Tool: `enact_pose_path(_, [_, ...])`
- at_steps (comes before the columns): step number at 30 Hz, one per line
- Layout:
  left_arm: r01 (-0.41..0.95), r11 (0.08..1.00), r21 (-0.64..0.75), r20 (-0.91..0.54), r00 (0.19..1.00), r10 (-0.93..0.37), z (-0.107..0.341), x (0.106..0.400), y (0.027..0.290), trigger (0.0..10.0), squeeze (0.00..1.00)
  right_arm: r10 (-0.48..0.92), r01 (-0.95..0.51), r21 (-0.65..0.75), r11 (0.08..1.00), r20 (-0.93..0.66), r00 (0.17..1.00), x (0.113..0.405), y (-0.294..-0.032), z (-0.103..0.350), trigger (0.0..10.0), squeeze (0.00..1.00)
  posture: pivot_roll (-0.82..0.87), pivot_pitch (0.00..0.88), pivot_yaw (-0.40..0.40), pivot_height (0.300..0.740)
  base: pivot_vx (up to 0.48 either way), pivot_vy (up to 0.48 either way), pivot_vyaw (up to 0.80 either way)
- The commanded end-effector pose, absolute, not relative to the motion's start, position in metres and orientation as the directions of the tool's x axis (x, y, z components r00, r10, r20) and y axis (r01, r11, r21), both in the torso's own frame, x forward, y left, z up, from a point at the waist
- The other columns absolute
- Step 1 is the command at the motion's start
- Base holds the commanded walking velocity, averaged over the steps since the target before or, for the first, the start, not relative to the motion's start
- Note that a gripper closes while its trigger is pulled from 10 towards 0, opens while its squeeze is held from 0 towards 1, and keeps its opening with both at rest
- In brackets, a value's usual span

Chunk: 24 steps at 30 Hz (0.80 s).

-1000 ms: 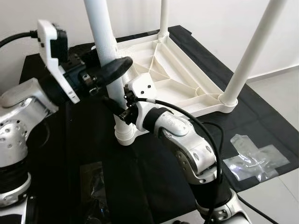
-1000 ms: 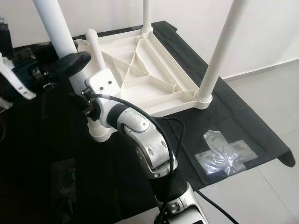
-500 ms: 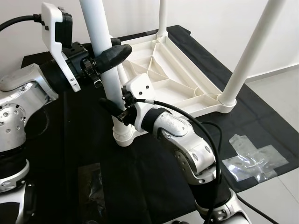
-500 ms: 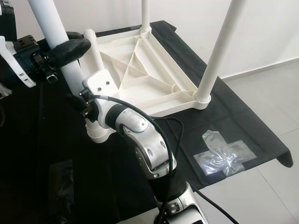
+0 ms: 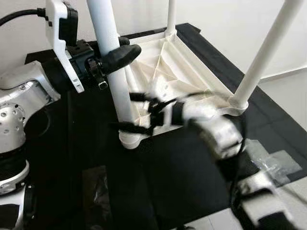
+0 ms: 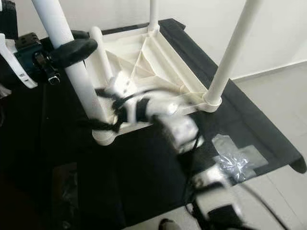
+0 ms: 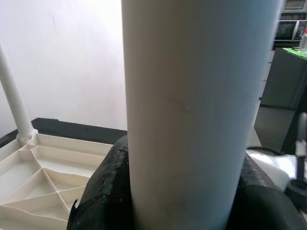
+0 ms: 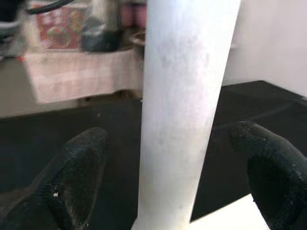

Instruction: Building children table

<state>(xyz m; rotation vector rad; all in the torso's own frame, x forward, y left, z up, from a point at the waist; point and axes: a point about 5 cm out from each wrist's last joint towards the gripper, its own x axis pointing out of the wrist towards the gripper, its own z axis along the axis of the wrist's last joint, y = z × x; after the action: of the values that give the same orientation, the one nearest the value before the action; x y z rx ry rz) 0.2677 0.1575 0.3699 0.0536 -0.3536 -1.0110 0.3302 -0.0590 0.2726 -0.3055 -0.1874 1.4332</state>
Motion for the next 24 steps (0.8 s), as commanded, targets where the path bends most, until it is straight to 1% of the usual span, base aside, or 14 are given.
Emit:
enact_pose_path(1, [0.848, 0.490, 0.202, 0.217, 0.449, -0.867, 0.365, 0.264, 0.152, 0.0, 0.00, 0.996, -0.952, -0.305, 0.042, -0.062, 0.064, 0.331, -0.058, 0.272, 10.0, 0.00, 0.05, 0.199, 0.029, 0.740, 0.000, 0.000, 0.00])
enact_pose_path(3, [0.850, 0.486, 0.204, 0.217, 0.445, -0.869, 0.366, 0.261, 0.151, 0.0, 0.00, 0.997, -0.957, -0.290, -0.027, -0.072, -0.006, 0.339, -0.061, 0.282, 10.0, 0.00, 0.06, 0.201, 0.028, 0.740, 0.000, 0.000, 0.00])
enact_pose_path(4, [0.850, 0.486, 0.204, 0.217, 0.445, -0.869, 0.366, 0.261, 0.151, 0.0, 0.00, 0.997, -0.957, -0.290, -0.027, -0.072, -0.006, 0.339, -0.061, 0.282, 10.0, 0.00, 0.06, 0.201, 0.028, 0.740, 0.000, 0.000, 0.00])
enact_pose_path(5, [0.852, 0.481, 0.206, 0.215, 0.440, -0.872, 0.366, 0.259, 0.149, 0.0, 0.00, 0.995, -0.957, -0.279, -0.085, -0.075, -0.066, 0.343, -0.057, 0.288, 10.0, 0.00, 0.08, 0.207, 0.025, 0.740, 0.000, 0.000, 0.00])
enact_pose_path(6, [0.852, 0.481, 0.206, 0.215, 0.440, -0.872, 0.366, 0.259, 0.149, 0.0, 0.00, 0.995, -0.957, -0.279, -0.085, -0.075, -0.066, 0.343, -0.057, 0.288, 10.0, 0.00, 0.08, 0.207, 0.025, 0.740, 0.000, 0.000, 0.00])
enact_pose_path(9, [0.855, 0.477, 0.206, 0.213, 0.436, -0.874, 0.367, 0.256, 0.147, 0.0, 0.00, 0.989, -0.950, -0.277, -0.140, -0.085, -0.121, 0.345, -0.050, 0.290, 10.0, 0.00, 0.09, 0.214, 0.020, 0.740, 0.000, 0.000, 0.00])
enact_pose_path(10, [0.855, 0.477, 0.206, 0.213, 0.436, -0.874, 0.367, 0.256, 0.147, 0.0, 0.00, 0.989, -0.950, -0.277, -0.140, -0.085, -0.121, 0.345, -0.050, 0.290, 10.0, 0.00, 0.09, 0.214, 0.020, 0.740, 0.000, 0.000, 0.00])
enact_pose_path(12, [0.857, 0.473, 0.205, 0.211, 0.433, -0.876, 0.367, 0.254, 0.145, 0.0, 0.00, 0.980, -0.941, -0.277, -0.194, -0.091, -0.176, 0.343, -0.042, 0.287, 10.0, 0.00, 0.11, 0.222, 0.020, 0.740, 0.000, 0.000, 0.00])
enact_pose_path(13, [0.857, 0.473, 0.205, 0.211, 0.433, -0.876, 0.367, 0.254, 0.145, 0.0, 0.00, 0.980, -0.941, -0.277, -0.194, -0.091, -0.176, 0.343, -0.042, 0.287, 10.0, 0.00, 0.11, 0.222, 0.020, 0.740, 0.000, 0.000, 0.00])
enact_pose_path(14, [0.858, 0.471, 0.205, 0.211, 0.432, -0.877, 0.368, 0.253, 0.144, 0.0, 0.00, 0.975, -0.936, -0.273, -0.221, -0.092, -0.203, 0.342, -0.038, 0.285, 9.3, 0.00, 0.11, 0.227, 0.022, 0.740, 0.000, 0.000, 0.00])
enact_pose_path(15, [0.858, 0.471, 0.205, 0.211, 0.432, -0.877, 0.368, 0.253, 0.144, 0.0, 0.00, 0.975, -0.936, -0.273, -0.221, -0.092, -0.203, 0.342, -0.038, 0.285, 9.3, 0.00, 0.11, 0.227, 0.022, 0.740, 0.000, 0.000, 0.00])
enact_pose_path(16, [0.859, 0.470, 0.205, 0.209, 0.430, -0.878, 0.368, 0.252, 0.143, 0.0, 0.00, 0.971, -0.933, -0.269, -0.238, -0.093, -0.221, 0.342, -0.035, 0.283, 0.0, 0.00, 0.12, 0.232, 0.022, 0.740, 0.000, 0.000, 0.00])
enact_pose_path(19, [0.860, 0.467, 0.207, 0.208, 0.428, -0.880, 0.369, 0.250, 0.141, 0.0, 0.00, 0.962, -0.926, -0.263, -0.272, -0.108, -0.252, 0.342, -0.032, 0.280, 0.0, 0.00, 0.13, 0.247, 0.025, 0.740, 0.000, 0.000, 0.00])
enact_pose_path(24, [0.860, 0.466, 0.208, 0.208, 0.427, -0.880, 0.370, 0.249, 0.140, 0.0, 0.00, 0.957, -0.920, -0.266, -0.287, -0.121, -0.263, 0.345, -0.032, 0.280, 0.0, 0.00, 0.13, 0.251, 0.023, 0.740, 0.000, 0.000, 0.00])
